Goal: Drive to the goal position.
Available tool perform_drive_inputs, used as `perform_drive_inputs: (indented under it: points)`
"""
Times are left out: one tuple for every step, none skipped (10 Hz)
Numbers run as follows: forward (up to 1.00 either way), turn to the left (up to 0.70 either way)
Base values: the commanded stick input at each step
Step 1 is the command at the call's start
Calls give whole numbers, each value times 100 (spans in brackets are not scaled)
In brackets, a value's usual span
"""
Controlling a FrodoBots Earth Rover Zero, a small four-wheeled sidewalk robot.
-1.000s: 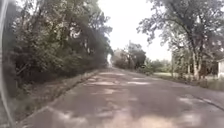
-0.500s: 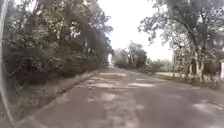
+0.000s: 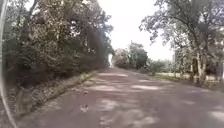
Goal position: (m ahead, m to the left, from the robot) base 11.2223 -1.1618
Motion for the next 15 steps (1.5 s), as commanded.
perform_drive_inputs:
  points:
    - [70, 1]
    - [70, 1]
    - [70, 0]
    - [70, 0]
    - [70, 0]
    - [70, 0]
    - [70, 0]
    - [70, 0]
    - [70, 0]
    - [70, 0]
    - [70, 0]
    - [70, 0]
    - [70, 0]
    - [70, 0]
    - [70, 0]
